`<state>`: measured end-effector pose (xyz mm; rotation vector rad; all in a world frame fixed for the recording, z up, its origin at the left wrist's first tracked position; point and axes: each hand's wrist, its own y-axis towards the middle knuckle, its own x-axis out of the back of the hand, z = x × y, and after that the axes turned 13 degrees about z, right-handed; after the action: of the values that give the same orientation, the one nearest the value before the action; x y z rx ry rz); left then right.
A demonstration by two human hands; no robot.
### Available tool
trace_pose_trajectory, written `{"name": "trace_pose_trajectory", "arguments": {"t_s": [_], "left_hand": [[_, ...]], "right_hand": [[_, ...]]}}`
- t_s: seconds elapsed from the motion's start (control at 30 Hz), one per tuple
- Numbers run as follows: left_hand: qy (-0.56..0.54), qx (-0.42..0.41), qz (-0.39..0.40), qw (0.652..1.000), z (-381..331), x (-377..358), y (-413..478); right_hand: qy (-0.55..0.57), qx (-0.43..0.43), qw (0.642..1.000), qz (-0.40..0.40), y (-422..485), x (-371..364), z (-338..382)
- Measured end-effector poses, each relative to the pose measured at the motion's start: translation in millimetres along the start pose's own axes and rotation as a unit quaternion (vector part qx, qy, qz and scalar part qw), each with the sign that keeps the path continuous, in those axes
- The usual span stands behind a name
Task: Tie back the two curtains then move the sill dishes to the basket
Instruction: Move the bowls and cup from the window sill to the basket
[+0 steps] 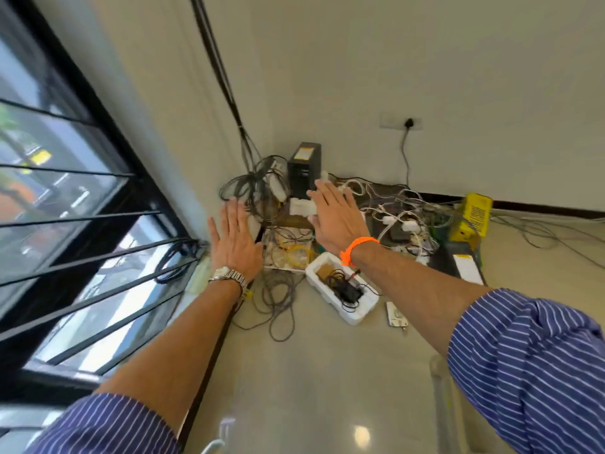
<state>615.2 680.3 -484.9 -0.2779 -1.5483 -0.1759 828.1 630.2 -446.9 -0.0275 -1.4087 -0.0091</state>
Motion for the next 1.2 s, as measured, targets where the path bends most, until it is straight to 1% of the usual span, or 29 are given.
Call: {"name": "trace_pose_trajectory", "arguments": {"t_s": [0.2,0.3,0.4,0.5,0.63,0.83,0.93,1.1,1.2], "left_hand": [[-0.016,0.077,-0.010,0.997,100,-9,-18],[-0.010,0.116,0.004,0.993,142,-20,-28],[-0.002,0.146,0.017,0.989,173,-38,-37],[-0.017,0.185,0.033,0.982,200,-56,-50],[-0.005,0.221,0.050,0.974,231,-81,-68],[-0.025,0.276,0.068,0.959,255,-119,-63],[-0.027,0.291,0.083,0.953,255,-136,-55],[0.001,0.243,0.116,0.963,246,-173,-37],[-0.030,0.248,0.140,0.958,235,-198,-26]], "right_hand": [[-0.012,0.070,0.997,0.004,44,-14,95],[-0.002,0.108,0.994,0.009,63,-31,145],[-0.003,0.148,0.989,0.023,77,-53,186],[0.000,0.188,0.981,0.052,91,-77,222],[0.012,0.229,0.970,0.084,109,-108,256],[-0.028,0.293,0.948,0.123,147,-154,288],[-0.036,0.304,0.941,0.143,163,-179,294],[-0.016,0.320,0.934,0.159,180,-217,295],[-0.021,0.322,0.929,0.184,187,-243,290]]}}
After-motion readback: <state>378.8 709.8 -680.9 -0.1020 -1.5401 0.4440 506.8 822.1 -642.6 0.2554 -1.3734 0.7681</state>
